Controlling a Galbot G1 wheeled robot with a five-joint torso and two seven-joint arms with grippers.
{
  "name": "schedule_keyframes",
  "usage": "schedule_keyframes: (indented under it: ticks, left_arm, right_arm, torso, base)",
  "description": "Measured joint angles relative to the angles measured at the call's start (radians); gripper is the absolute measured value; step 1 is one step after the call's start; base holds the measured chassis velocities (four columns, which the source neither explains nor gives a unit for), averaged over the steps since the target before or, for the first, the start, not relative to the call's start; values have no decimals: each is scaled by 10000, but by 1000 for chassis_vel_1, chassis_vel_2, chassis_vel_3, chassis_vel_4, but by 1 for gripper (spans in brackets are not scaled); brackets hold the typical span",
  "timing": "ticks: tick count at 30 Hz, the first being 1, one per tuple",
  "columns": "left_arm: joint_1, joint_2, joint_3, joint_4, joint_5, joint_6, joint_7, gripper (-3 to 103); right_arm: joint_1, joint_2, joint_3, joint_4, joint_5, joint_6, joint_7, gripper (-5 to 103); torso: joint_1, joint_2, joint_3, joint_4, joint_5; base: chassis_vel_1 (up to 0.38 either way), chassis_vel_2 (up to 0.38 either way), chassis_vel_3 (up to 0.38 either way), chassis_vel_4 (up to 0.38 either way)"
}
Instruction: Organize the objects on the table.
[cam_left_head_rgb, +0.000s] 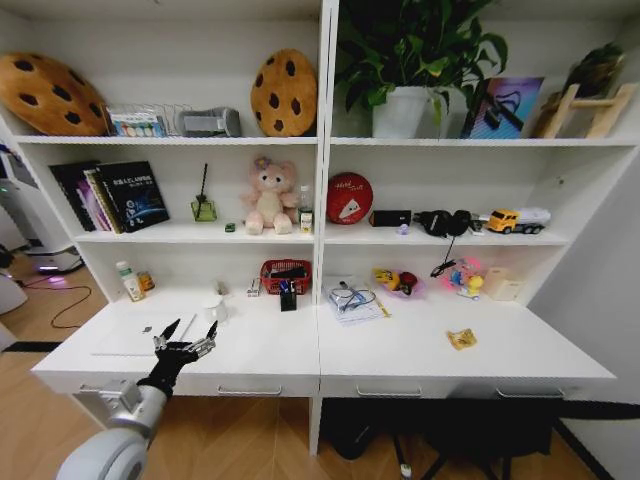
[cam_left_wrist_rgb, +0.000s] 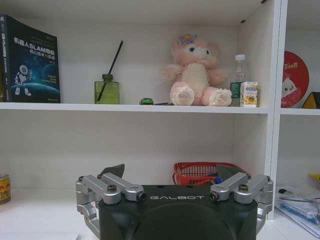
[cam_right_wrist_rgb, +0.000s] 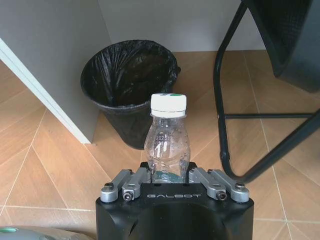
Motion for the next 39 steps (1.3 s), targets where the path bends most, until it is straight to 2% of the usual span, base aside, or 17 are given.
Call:
schedule_keyframes:
  ticks: [15,17,18,19,21,22,23,24,25,26,29,32,34,35,37,38,39]
  left_arm:
    - [0,0,0,0,0,0,2,100]
    - [-2,0,-1,0,0,-1,3,100]
    - [-4,0,0,0,0,-1,2,100]
    - [-4,0,0,0,0,-1,2,100]
    - [-2,0,0,0,0,0,0,100]
    - [-2,0,0,0,0,0,0,100]
    - [-2,0,0,0,0,-1,0,100]
    - [-2,0,0,0,0,-1,0,100]
    - [-1,0,0,0,0,-1,1,100]
    - [-1,0,0,0,0,-1,1,100]
    - [0,0,0,-1,0,-1,1,100]
    - [0,0,0,-1,0,-1,1,100]
    - [0,0,0,-1,0,-1,1,100]
    - [0,0,0,-1,0,-1,1,100]
    - [0,0,0,0,0,-1,1,100]
    - [0,0,0,0,0,-1,1,100]
    - [0,0,0,-1,0,0,1,100]
  right_arm:
    - [-62,-61,-6,-102,-131,640,-124,28]
    - [253,-32,-26,-361,-761,1100,-893,28]
    - [839,107,25,-935,-1221,1351,-1017,28]
    - [839,107,25,-935,-1221,1351,-1017,28]
    - [1550,213,29,-1699,-1901,1709,-1036,28]
    - [1550,213,29,-1699,-1901,1709,-1036,28]
    - [1903,270,27,-2026,-2417,1970,-1029,28]
    - [1903,270,27,-2026,-2417,1970,-1029,28]
    - [2191,338,37,-2369,-3110,2388,-930,28]
    - [2191,338,37,-2369,-3110,2388,-930,28]
    - [3038,420,-5,-3741,-4712,3875,-282,28]
    - [3326,490,7,-4234,-4986,4185,69,28]
    - [3755,571,4,-5092,-5456,4858,747,27]
    - [3755,571,4,-5092,-5456,4858,747,27]
    - [3946,633,7,-5543,-5873,5320,1284,37]
    - [3946,633,7,-5543,-5873,5320,1284,37]
    - [3909,665,15,-5514,-5898,5358,1362,42]
  torso:
    - [3,0,0,1,0]
    - [9,-2,3,-2,-1]
    - [19,-7,5,1,3]
    - [19,-7,5,1,3]
    - [12,-5,3,3,-1]
    - [12,-5,3,3,-1]
    - [7,-5,2,6,2]
    - [7,-5,2,6,2]
    - [0,-2,1,5,0]
    - [0,-2,1,5,0]
    - [-6,1,-1,0,-2]
    - [-6,1,-1,0,0]
    - [-1,0,1,1,0]
    - [-1,0,1,1,0]
    - [3,-1,1,0,1]
    - [3,-1,1,0,1]
    - [4,-1,1,0,-1]
  base:
    - [-202,197,177,-189]
    - [-214,218,174,-193]
    - [-104,135,142,-38]
    - [-104,135,142,-38]
    - [-67,90,0,-35]
    - [-67,90,13,-32]
    - [0,0,0,0]
    - [0,0,0,0]
    - [41,-19,-7,54]
    - [41,-19,-7,54]
    - [60,-58,-33,48]
    - [18,-19,-15,13]
    - [0,0,0,0]
    - [0,0,0,0]
    - [0,0,0,0]
    - [0,0,0,0]
    - [0,0,0,0]
